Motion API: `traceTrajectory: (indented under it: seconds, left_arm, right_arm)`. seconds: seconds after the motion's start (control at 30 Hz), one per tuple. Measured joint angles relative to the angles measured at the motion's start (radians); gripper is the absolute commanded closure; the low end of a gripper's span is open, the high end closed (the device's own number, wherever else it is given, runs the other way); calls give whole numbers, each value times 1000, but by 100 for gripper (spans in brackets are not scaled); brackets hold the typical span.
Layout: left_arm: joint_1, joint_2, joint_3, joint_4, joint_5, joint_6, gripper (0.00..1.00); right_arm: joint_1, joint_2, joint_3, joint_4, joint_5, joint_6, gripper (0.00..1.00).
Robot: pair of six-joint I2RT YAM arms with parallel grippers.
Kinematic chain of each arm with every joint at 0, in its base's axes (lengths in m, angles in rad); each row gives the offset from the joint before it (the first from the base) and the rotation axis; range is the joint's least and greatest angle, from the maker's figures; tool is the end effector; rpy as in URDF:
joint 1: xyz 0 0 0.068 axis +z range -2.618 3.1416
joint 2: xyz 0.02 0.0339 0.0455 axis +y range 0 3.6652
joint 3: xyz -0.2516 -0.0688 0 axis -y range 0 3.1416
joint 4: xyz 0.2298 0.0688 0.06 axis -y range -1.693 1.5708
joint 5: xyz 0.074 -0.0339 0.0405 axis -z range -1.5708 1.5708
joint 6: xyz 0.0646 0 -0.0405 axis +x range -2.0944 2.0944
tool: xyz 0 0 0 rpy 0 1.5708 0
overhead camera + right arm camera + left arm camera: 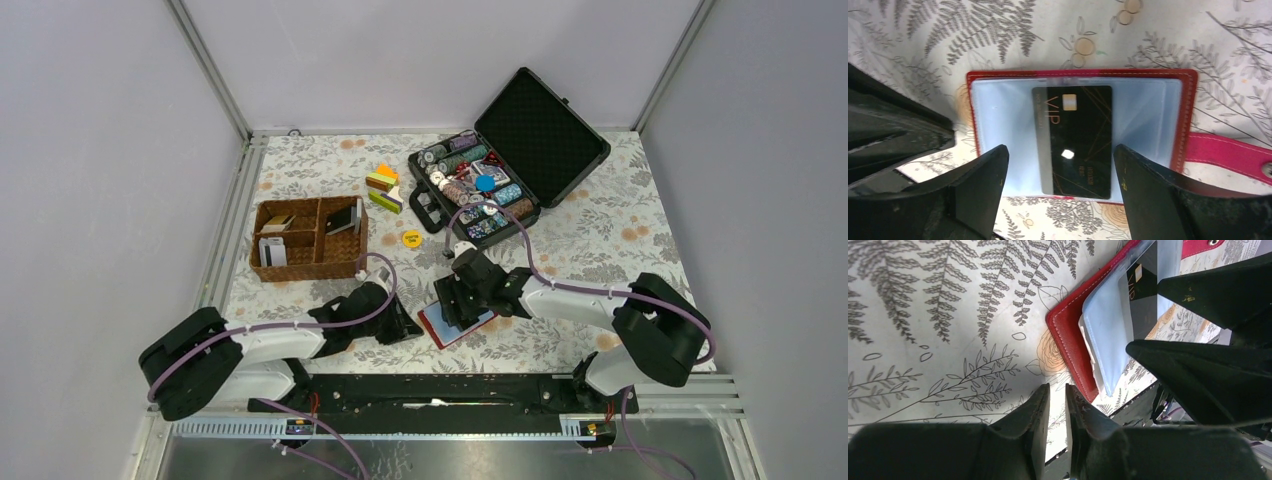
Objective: Put the credit cards into the card holder
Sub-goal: Insert the credit card into the card holder.
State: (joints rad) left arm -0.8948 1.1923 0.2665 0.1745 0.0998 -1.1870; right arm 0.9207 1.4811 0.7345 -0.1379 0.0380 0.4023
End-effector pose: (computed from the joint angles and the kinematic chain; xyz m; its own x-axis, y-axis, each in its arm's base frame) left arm 0.1290 -0.1711 0.1053 -0.9219 -0.3252 -0.2106 -0.0883 0.7056 -0.7031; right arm 0.1803 0.2331 0.1449 -0.7366 -0.3223 -0.5946 -0.5352 0.8153 0.2211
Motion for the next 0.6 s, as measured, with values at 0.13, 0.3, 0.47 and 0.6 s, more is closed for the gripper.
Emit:
traceTrajectory:
  seconds: [0.13, 0.3, 0.47, 0.6]
  left_arm:
    - [-11, 34, 9, 30, -3, -8, 84]
    - [-13, 53, 9, 53, -8, -15, 88]
    - [-14, 80, 8, 87, -10, -19, 93]
    - [-14, 107, 8, 128, -10, -21, 95]
  right_arm:
    - [-4, -1, -7, 27, -69, 11, 21]
    - [-4, 0, -18, 66, -150, 35, 23]
    - [-5, 10, -18, 78, -187, 42, 25]
    - [-5, 16, -18, 83, -216, 42, 26]
